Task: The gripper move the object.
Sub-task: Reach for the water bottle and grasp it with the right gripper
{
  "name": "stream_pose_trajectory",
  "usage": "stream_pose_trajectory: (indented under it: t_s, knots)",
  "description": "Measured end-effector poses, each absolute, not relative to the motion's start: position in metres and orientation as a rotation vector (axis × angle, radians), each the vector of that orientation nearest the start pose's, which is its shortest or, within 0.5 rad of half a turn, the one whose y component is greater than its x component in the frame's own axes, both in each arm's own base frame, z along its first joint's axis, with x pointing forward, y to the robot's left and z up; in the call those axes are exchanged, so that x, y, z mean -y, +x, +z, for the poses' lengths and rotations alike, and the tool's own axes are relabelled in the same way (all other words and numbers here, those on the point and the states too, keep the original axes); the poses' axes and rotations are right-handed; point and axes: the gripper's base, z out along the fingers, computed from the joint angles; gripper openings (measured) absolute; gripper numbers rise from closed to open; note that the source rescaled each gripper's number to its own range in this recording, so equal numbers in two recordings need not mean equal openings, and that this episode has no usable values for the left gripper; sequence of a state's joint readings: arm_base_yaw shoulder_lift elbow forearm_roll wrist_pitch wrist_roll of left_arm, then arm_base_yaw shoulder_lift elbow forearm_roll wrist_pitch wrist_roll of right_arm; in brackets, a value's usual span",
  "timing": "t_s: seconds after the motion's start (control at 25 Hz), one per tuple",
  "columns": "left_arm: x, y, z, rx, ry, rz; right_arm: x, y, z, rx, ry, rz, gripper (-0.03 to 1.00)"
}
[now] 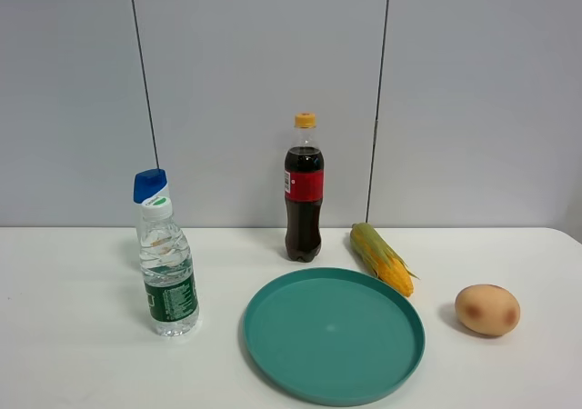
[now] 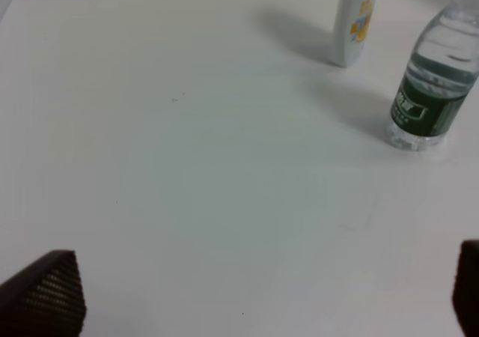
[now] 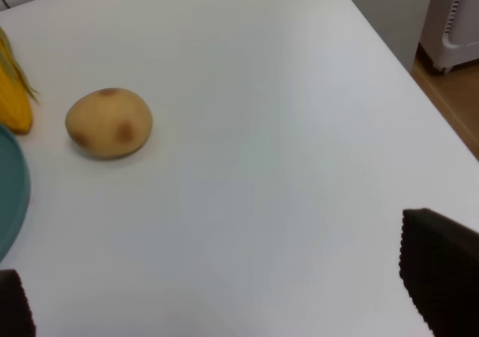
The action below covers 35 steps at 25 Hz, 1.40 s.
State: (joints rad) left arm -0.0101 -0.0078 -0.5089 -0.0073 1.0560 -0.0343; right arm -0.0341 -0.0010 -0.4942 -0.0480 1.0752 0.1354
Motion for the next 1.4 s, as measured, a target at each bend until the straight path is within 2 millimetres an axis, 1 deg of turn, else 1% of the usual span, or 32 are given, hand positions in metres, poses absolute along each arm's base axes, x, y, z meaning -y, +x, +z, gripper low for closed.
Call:
stream_pose_trajectory:
  t_s: [0.16,0.28,0.36,0.44,0.6,0.72,0.76,0.92,1.04,1.16,1.28,1.4]
  knots:
    - [0.001,-0.007,0.280,-2.023,-0.024,-0.037,0.000,-0.002,0.275,-2.075,0.159,0.053,1.00]
    - [0.001,-0.007,0.280,-2.023,-0.024,-0.037,-0.001,0.010,0.276,-2.152,0.113,0.039,1.00]
    - [0.001,-0.007,0.280,-2.023,-0.024,-0.037,0.000,0.020,0.285,-2.183,0.073,0.011,1.00]
    - [0.001,-0.007,0.280,-2.023,-0.024,-0.037,0.001,0.030,0.302,-2.174,0.041,-0.011,1.00]
    - [0.001,-0.007,0.280,-2.023,-0.024,-0.037,0.000,0.059,0.333,-2.151,-0.013,-0.005,1.00]
    - [0.001,-0.007,0.280,-2.023,-0.024,-0.037,-0.006,0.086,0.342,-2.165,-0.085,0.028,1.00]
    - [0.001,-0.007,0.280,-2.023,-0.024,-0.037,-0.010,0.096,0.341,-2.177,-0.121,0.048,1.00]
    - [0.001,-0.007,0.280,-2.023,-0.024,-0.037,-0.037,0.135,0.334,-2.182,-0.311,0.132,1.00]
    - [0.001,-0.007,0.280,-2.023,-0.024,-0.037,-0.068,0.158,0.325,-2.137,-0.471,0.197,1.00]
    - [0.001,-0.007,0.280,-2.023,-0.024,-0.037,-0.103,0.175,0.314,-2.080,-0.602,0.272,1.00]
    - [0.001,-0.007,0.280,-2.023,-0.024,-0.037,-0.131,0.192,0.295,-2.069,-0.683,0.310,1.00]
    - [0.001,-0.007,0.280,-2.023,-0.024,-0.037,-0.150,0.207,0.276,-2.071,-0.716,0.326,1.00]
